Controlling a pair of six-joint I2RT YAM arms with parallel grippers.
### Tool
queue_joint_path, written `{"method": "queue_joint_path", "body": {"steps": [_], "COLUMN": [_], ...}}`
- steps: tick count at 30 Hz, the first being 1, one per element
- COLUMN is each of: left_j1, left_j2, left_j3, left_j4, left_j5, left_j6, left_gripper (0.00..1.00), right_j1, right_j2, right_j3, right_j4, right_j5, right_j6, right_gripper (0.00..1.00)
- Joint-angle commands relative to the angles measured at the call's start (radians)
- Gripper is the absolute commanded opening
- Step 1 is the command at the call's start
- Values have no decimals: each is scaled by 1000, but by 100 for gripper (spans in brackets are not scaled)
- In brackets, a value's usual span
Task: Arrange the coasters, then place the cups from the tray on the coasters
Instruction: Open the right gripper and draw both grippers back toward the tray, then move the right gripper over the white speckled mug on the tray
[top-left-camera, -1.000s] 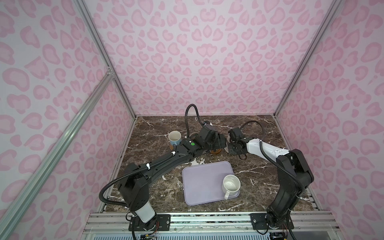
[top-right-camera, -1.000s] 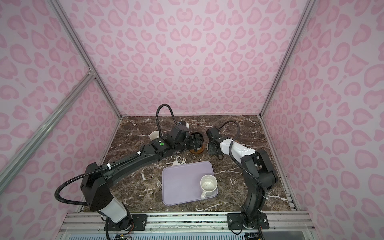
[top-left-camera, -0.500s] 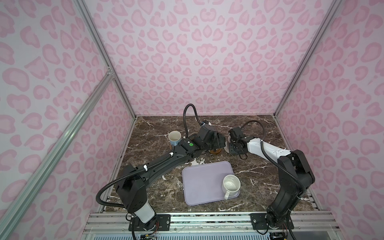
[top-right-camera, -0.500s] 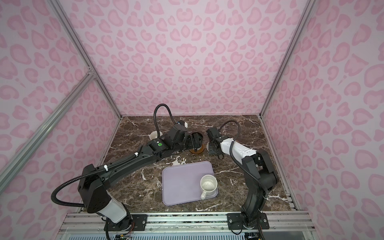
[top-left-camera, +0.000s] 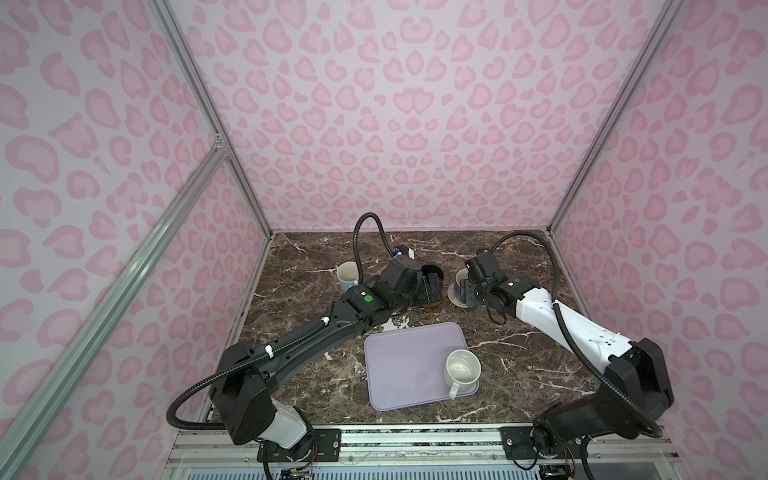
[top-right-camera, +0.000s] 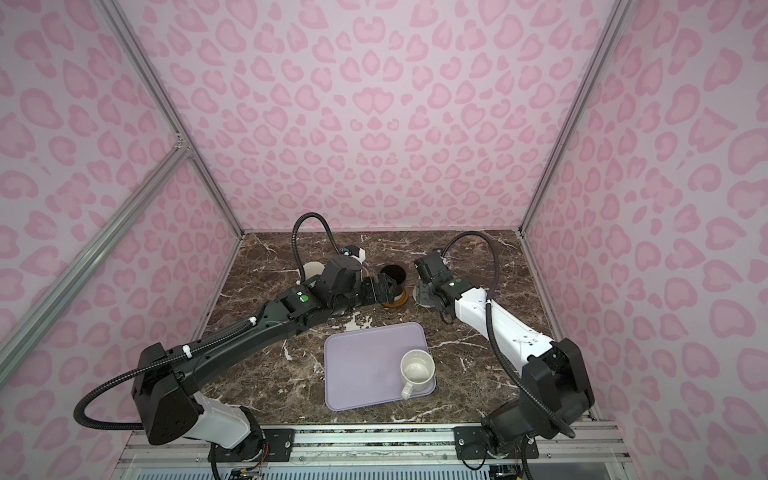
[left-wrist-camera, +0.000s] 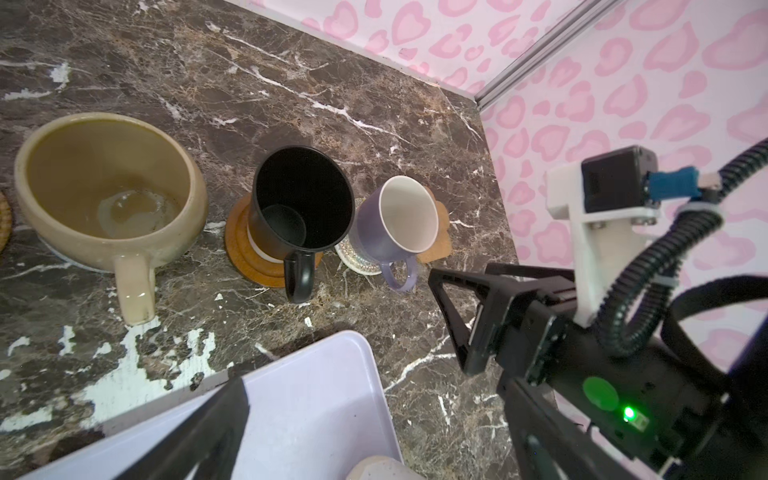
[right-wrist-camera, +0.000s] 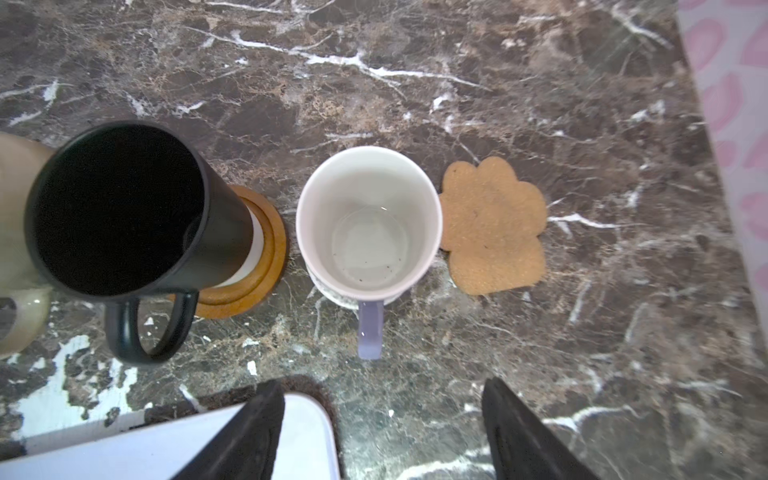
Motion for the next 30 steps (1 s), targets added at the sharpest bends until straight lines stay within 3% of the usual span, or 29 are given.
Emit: {"method": "queue_joint_path", "body": {"steps": [1, 5, 6, 10, 15, 21, 30], "left_j1": [1, 1, -1, -11, -22, -48, -127], "left_j2": [-56, -125, -140, -198, -274, -344, -348], "left_j3": [-54, -159, -184, -269, -355, -452, -480], "left_j4": [19, 43, 47, 48, 28, 34, 32], "left_j5": [32, 63, 73, 76, 83, 92, 63], "left_j6": [56, 47, 43, 30, 10, -27, -60], "left_gripper": [99, 99, 99, 100, 99, 99, 99], "right_j1": [27, -20, -14, 73, 139, 343, 634], "right_j2": [-43, -43, -46, -145, -291, -404, -434], "right_j3": [-48, -77, -75, -108, -179, -243, -319], "right_j4": [-37, -87, -114, -150, -205, -322, -370], "right_j5": [144, -107, -115, -66, -166, -115, -66], "right_j6": [-28, -30, -14, 36, 132, 308, 578], "right_gripper": [98, 99, 99, 99, 99, 99, 99]}}
